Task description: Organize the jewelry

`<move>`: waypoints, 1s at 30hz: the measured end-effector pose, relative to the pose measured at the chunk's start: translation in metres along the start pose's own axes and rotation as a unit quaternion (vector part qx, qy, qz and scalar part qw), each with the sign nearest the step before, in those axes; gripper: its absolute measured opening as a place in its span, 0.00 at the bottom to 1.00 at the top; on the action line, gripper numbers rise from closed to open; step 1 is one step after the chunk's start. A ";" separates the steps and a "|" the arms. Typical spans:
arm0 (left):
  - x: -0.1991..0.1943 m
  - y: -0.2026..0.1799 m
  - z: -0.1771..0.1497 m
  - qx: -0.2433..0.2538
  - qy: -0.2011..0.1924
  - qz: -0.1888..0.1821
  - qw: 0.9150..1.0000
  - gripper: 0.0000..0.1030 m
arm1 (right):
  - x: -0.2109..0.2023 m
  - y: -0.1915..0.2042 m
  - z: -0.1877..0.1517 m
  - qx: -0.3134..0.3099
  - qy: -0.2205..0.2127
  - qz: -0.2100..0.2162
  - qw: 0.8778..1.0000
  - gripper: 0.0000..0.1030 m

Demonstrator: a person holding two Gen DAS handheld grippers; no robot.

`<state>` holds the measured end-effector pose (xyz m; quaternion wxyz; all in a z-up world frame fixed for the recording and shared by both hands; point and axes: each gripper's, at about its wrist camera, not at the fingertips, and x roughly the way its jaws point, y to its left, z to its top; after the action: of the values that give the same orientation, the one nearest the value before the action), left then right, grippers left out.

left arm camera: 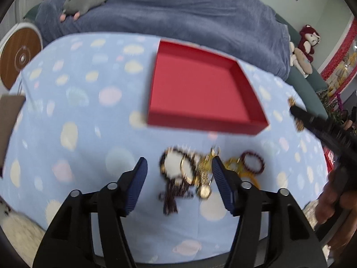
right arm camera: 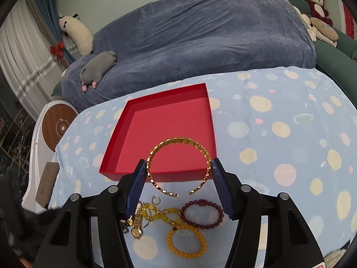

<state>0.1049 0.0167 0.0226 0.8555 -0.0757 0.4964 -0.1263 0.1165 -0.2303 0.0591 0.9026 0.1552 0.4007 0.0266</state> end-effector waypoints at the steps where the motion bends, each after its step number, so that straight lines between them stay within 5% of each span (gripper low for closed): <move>1: 0.007 0.001 -0.009 0.001 0.011 0.003 1.000 0.56 | 0.001 0.000 -0.002 0.001 0.003 0.000 1.000 0.55; 5: 0.034 0.003 -0.035 0.006 0.049 0.013 0.999 0.54 | 0.002 0.002 -0.007 0.002 0.010 0.000 1.000 0.55; 11: 0.047 0.006 -0.038 0.015 0.056 0.017 0.998 0.11 | 0.004 0.006 -0.009 -0.002 0.013 0.000 1.000 0.55; 22: -0.007 -0.002 -0.008 0.019 0.017 -0.015 1.000 0.09 | 0.007 0.010 0.002 -0.010 0.007 0.006 1.000 0.55; 30: -0.029 -0.027 0.090 0.043 -0.057 -0.034 0.997 0.09 | 0.030 0.008 0.045 -0.013 -0.005 0.015 1.000 0.55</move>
<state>0.1657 -0.0008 0.0980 0.8804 -0.0626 0.4376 -0.1719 0.1707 -0.2295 0.0682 0.9058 0.1498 0.3939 0.0442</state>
